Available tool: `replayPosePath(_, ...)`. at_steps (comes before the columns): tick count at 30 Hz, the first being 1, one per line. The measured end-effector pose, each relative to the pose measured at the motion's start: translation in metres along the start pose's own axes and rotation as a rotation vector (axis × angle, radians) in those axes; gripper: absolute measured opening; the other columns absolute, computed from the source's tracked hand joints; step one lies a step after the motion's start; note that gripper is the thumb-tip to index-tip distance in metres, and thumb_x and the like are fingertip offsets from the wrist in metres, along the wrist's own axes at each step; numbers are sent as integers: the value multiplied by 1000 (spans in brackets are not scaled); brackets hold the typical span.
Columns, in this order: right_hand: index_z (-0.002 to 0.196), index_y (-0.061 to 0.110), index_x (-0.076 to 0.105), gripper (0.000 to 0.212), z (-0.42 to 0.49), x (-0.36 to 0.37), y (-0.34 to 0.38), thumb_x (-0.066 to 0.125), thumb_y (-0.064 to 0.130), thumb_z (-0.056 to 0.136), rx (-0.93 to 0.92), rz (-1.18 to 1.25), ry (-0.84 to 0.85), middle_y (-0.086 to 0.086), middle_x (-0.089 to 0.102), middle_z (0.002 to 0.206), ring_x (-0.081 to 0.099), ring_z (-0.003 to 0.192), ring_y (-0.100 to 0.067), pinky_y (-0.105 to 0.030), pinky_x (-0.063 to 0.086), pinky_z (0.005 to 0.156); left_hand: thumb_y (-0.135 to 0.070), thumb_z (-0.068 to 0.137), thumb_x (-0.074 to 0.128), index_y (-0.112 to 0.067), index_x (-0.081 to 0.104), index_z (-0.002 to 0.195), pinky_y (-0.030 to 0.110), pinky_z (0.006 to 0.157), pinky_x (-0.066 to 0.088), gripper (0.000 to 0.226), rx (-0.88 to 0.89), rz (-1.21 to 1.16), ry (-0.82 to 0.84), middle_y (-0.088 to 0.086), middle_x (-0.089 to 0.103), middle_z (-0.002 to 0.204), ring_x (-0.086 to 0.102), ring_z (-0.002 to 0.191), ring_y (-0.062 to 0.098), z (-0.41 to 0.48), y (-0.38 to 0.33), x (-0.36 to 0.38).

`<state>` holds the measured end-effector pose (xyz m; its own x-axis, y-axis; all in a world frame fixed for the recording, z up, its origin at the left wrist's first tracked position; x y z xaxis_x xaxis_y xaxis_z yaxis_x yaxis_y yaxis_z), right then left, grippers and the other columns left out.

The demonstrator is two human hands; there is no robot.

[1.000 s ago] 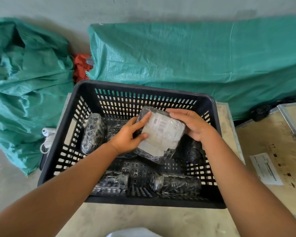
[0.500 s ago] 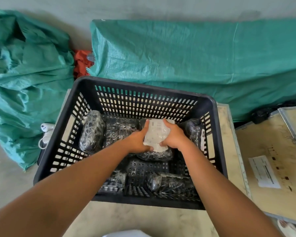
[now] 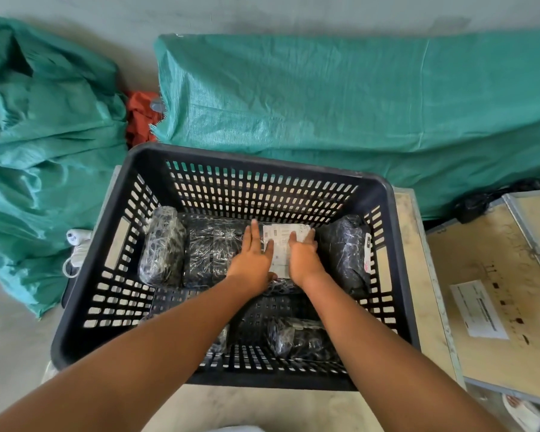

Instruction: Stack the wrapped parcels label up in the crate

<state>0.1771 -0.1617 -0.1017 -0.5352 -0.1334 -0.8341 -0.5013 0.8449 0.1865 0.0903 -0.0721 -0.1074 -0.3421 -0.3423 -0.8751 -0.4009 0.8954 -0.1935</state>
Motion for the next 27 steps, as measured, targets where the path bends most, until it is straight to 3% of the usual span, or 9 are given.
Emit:
replayPosePath(3,160,15,24,70,-12,-20,13,59,12,100,7,-41,20,-23,-1,168,23,150,-45,-51,36,116,-32,97,61,-17,4,161,54,122,9,87,148,-11,15,18,-26,161,-21,149,38,2,-6,3)
replayPosePath(5,157,19,37,70,-25,-49,16,69,21,95,-31,6,-91,-18,23,166,42,142,-37,-47,46,108,-33,100,55,-21,3,161,50,123,10,82,191,-57,66,14,-23,163,-18,151,34,1,-2,11)
replayPosePath(7,149,21,52,61,-47,-83,12,72,30,92,-89,41,-306,-10,44,157,48,138,-32,-47,48,105,-37,101,50,-23,2,161,49,124,11,78,207,-54,65,12,-24,163,-18,152,31,0,2,16)
replayPosePath(9,142,20,60,54,-71,-108,-2,73,33,91,-89,60,-467,-7,54,150,50,135,-33,-47,49,105,-38,101,50,-24,3,161,49,124,10,78,205,-71,52,11,-24,163,-17,152,30,2,4,17)
replayPosePath(13,144,21,59,57,-104,-114,-32,74,34,90,7,120,-486,-10,50,152,43,138,-35,-46,41,109,-40,102,49,-24,2,161,48,124,10,77,205,-69,47,10,-23,164,-17,152,29,2,4,18)
replayPosePath(17,160,19,28,85,-110,-97,-49,74,36,91,126,130,-411,-21,23,165,23,151,-39,-47,26,120,-42,102,48,-26,0,161,47,124,10,77,192,-68,55,8,-24,164,-17,152,28,1,4,17)
replayPosePath(20,162,13,17,93,-109,-94,-49,74,35,91,135,27,-390,-24,22,165,26,150,-40,-48,28,120,-42,102,49,-26,1,161,45,124,7,78,199,-75,46,9,-22,164,-16,152,28,0,4,16)
replayPosePath(24,159,20,31,83,-110,-84,-35,72,41,90,37,-207,-380,-15,33,163,40,145,-31,-53,38,108,-43,101,50,-28,1,161,45,124,8,78,202,-73,43,9,-21,165,-15,152,27,-1,4,17)
replayPosePath(27,153,19,46,80,-109,-81,-32,81,39,84,-54,-53,-409,-13,43,156,43,141,-30,-42,38,111,-43,101,51,-28,2,161,46,124,11,79,197,-74,46,8,-20,165,-14,152,27,-2,4,16)
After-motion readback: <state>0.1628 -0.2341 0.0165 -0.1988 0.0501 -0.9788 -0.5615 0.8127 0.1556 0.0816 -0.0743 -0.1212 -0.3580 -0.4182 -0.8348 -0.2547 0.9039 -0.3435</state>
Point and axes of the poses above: each hand's wrist, its own z-axis towards the middle knuckle, its own x-axis out of the palm, y = z × x, the point moved 6 cm from there along z, towards the middle knuckle
